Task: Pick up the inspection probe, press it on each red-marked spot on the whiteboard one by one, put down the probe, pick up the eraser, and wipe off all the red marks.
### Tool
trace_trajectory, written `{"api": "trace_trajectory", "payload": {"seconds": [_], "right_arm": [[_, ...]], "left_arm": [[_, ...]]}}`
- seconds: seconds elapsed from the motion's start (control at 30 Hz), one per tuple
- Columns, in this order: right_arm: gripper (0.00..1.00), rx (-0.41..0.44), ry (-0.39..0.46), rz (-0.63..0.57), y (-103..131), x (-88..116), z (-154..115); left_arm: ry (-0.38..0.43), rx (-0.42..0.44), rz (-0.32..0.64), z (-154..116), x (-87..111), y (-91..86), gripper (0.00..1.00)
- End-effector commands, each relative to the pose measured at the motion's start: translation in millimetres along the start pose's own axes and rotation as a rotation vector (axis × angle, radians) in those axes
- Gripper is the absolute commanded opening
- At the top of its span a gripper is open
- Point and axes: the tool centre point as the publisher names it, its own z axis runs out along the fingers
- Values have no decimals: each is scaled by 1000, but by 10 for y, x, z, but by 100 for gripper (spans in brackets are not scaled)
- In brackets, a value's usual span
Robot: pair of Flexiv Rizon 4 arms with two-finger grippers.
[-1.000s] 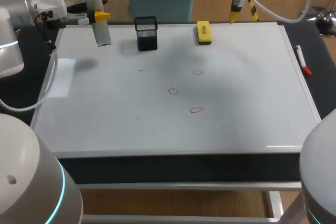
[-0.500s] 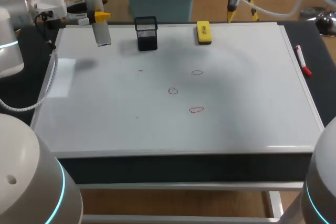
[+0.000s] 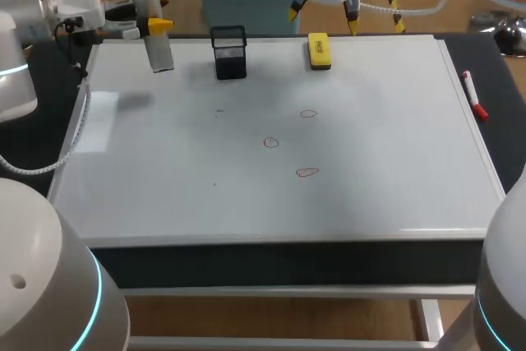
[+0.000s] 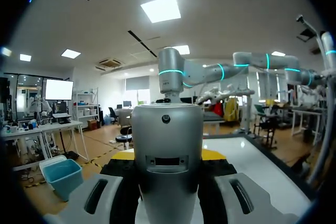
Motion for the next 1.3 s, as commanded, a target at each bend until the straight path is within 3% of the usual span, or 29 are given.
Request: {"api": "trace_trajectory", "payload": {"seconds": [0.03, 0.7, 1.3], "right_arm": [[100, -11, 115, -36, -54, -8, 30], [100, -96, 43, -173, -147, 3, 457], [100, -126, 56, -184, -244, 82, 656]], "left_arm": [[-2, 1, 2, 1, 4, -8, 0], [-2, 1, 2, 1, 4, -8, 0], [-2, 1, 2, 1, 4, -8, 0]]}}
